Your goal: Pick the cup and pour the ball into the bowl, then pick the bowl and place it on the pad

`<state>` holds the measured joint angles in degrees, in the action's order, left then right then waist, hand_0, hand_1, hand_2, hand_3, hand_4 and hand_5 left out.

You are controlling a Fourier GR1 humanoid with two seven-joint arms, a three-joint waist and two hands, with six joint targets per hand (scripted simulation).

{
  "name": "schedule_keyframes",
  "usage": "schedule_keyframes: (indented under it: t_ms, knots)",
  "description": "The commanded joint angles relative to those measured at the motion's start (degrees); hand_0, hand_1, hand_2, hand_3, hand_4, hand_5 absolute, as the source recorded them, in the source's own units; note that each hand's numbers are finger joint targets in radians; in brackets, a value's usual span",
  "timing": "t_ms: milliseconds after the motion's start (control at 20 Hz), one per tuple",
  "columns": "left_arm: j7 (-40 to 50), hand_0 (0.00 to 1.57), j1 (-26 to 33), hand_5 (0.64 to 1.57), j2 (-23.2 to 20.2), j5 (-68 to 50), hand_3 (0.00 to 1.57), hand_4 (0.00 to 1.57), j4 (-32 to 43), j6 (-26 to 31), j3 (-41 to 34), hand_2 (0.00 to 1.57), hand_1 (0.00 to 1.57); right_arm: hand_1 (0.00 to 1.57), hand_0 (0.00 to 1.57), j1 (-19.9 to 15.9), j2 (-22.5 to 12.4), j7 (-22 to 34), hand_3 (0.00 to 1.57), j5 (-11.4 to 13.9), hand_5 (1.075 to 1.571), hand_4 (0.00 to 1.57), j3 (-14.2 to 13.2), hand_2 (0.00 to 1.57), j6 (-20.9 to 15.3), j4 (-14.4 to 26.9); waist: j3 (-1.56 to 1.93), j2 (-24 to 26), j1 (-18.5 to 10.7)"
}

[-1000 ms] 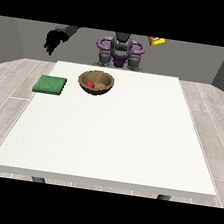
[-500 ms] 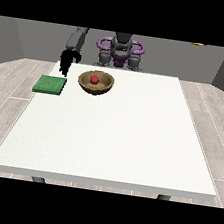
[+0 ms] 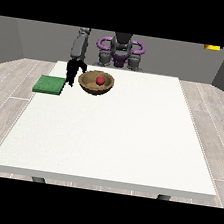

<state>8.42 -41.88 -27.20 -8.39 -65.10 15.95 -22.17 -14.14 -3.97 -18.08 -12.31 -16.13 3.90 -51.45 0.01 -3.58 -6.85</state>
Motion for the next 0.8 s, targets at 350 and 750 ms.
schedule_keyframes:
  t_ms: [350, 750]
  knots:
    - [2.98, 0.00, 2.20, 1.536, -5.50, -6.92, 0.00, 1.02, -4.68, 2.67, -3.34, 0.00, 0.00, 0.00, 0.00, -6.51, -3.31, -8.77, 0.00, 0.30, 1.548, 0.48, -1.18, 0.00, 2.14, 14.76, 0.04, -3.51, 0.26]
    - [1.81, 0.00, 3.24, 1.536, -9.79, -8.88, 0.00, 1.02, -2.02, 5.38, -5.70, 0.00, 0.00, 0.00, 0.00, -7.93, 1.84, -11.16, 0.00, 2.09, 1.547, 0.44, 1.89, 0.00, -1.54, 15.08, -0.01, -4.63, 1.46]
